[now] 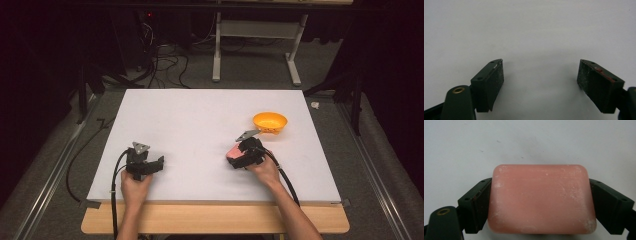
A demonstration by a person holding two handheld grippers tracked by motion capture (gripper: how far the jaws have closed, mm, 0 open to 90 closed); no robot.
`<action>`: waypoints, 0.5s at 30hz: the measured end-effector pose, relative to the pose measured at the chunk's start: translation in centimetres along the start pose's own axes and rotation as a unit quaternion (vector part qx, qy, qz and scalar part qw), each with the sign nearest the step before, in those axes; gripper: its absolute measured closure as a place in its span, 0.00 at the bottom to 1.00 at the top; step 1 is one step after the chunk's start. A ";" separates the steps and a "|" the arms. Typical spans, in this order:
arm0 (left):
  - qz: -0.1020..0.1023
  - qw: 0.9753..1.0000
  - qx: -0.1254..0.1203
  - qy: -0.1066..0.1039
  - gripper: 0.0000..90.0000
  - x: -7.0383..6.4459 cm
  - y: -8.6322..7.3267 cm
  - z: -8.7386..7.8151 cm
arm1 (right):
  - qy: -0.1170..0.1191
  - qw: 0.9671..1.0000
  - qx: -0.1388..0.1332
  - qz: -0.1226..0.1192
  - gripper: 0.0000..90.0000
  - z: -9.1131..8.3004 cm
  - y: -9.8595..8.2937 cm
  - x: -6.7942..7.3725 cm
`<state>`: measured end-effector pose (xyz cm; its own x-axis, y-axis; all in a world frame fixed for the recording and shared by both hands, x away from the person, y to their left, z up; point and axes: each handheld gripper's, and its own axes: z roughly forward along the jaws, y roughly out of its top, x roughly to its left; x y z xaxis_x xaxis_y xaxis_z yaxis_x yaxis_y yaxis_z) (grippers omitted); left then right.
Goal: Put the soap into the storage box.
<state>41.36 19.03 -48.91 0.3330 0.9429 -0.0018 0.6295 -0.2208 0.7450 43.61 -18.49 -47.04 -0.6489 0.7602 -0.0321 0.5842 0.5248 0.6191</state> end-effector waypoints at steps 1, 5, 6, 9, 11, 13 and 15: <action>0.000 1.000 0.000 0.000 0.24 0.0 0.0 0.0 | 0.002 1.000 0.000 0.003 0.15 0.0 0.0 0.0; 0.000 1.000 0.000 0.000 0.24 0.0 0.0 0.0 | 0.005 1.000 -0.003 0.006 0.15 -0.1 0.0 -0.1; 0.000 1.000 0.000 0.000 0.24 0.0 0.0 0.0 | 0.006 1.000 -0.005 0.007 0.15 -0.2 0.0 -0.1; 0.000 1.000 0.000 0.000 0.24 0.0 0.0 0.0 | 0.010 1.000 -0.012 0.016 0.15 -0.5 0.0 -0.3; 0.000 1.000 0.000 0.000 0.24 0.0 0.0 0.0 | 0.010 1.000 -0.013 0.015 0.15 -0.6 0.0 -0.3; 0.000 1.000 0.000 0.000 0.24 0.0 0.0 0.0 | 0.009 1.000 -0.015 0.018 0.15 -0.9 -0.1 -0.3; 0.000 1.000 0.000 0.000 0.24 0.0 0.0 0.0 | 0.010 1.000 -0.018 0.019 0.15 -1.2 -0.1 -0.4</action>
<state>41.36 19.02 -48.90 0.3332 0.9429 -0.0013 0.6291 -0.2213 0.7451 43.26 -19.29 -46.14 -0.6372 0.7706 0.0072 0.5898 0.4817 0.6482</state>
